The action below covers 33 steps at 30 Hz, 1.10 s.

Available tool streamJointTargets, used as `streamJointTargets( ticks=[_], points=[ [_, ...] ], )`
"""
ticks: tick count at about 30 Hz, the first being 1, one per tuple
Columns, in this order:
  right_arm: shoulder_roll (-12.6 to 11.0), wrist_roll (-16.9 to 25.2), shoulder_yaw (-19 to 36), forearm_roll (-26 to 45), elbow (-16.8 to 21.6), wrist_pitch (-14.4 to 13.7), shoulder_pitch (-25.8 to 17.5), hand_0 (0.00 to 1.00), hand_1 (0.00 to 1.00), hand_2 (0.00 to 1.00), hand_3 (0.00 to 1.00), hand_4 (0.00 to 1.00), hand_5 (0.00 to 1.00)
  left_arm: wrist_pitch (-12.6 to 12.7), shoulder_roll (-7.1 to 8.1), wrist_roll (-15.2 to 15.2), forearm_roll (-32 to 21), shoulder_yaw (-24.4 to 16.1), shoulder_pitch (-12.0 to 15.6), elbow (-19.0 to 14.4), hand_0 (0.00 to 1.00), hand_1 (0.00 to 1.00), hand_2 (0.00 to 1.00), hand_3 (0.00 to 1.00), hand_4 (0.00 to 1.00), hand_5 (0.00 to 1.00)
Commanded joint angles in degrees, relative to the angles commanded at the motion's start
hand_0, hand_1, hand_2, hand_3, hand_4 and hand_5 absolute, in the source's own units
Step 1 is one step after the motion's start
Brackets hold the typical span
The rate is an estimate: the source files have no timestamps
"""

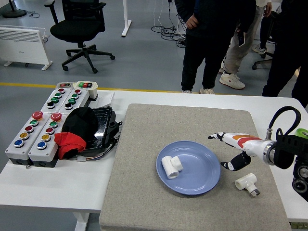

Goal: Pick pipe place plate twice

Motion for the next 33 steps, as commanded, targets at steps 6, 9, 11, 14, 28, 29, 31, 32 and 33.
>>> streamJointTargets(
  ticks=[6,9,11,14,28,29,31,32,33],
  points=[
    [-4.06,-0.49,0.60,-0.88,2.62,1.12,-3.52,0.996,0.924,0.998,0.997,0.708,0.296,0.21,-0.04,-0.07,-0.06,0.05,0.00,0.01,0.734,0.743,0.702,0.648,0.408,0.998],
    [-4.98,-0.59,-0.07,-1.32,2.94,1.11,-4.70,0.993,0.924,0.998,0.996,0.714,0.291,0.24,-0.07,-0.12,-0.09,0.09,0.00,0.01,0.732,0.743,0.702,0.647,0.409,0.998],
    [-5.09,-0.64,-0.57,-1.66,2.56,0.93,-5.51,0.993,0.924,0.998,0.996,0.714,0.291,0.26,-0.15,-0.14,-0.11,0.15,0.02,0.01,0.732,0.743,0.702,0.647,0.409,0.998],
    [-4.93,-0.71,-0.67,-2.43,2.01,0.62,-6.24,0.993,0.924,0.998,0.996,0.714,0.291,0.23,-0.18,-0.17,-0.18,0.21,0.09,0.01,0.732,0.743,0.702,0.647,0.409,0.998],
    [-6.92,-0.55,0.96,-3.08,3.79,2.83,-9.23,0.979,0.923,0.998,0.997,0.753,0.328,-0.01,-0.24,-0.18,0.56,-0.18,0.61,-0.03,0.733,0.743,0.703,0.647,0.410,0.998],
    [-7.06,-0.44,0.91,-3.13,3.92,2.89,-9.30,0.979,0.923,0.998,0.997,0.753,0.328,-0.04,-0.25,-0.17,0.69,-0.24,0.64,-0.04,0.733,0.743,0.703,0.647,0.410,0.998],
    [-7.34,-0.16,0.72,-3.26,4.19,3.01,-9.47,0.979,0.923,0.998,0.997,0.753,0.328,-0.10,-0.26,-0.15,0.92,-0.34,0.71,-0.06,0.733,0.743,0.703,0.647,0.410,0.998],
    [-7.42,0.05,0.59,-3.37,4.24,2.96,-9.53,0.979,0.923,0.998,0.997,0.753,0.328,-0.11,-0.26,-0.14,1.00,-0.39,0.75,-0.06,0.733,0.743,0.703,0.647,0.410,0.998],
    [-7.47,0.28,0.47,-3.50,4.24,2.86,-9.57,0.968,0.921,0.998,0.996,0.760,0.325,-0.12,-0.27,-0.13,1.05,-0.43,0.78,-0.07,0.731,0.743,0.704,0.648,0.408,0.998]
  ],
)
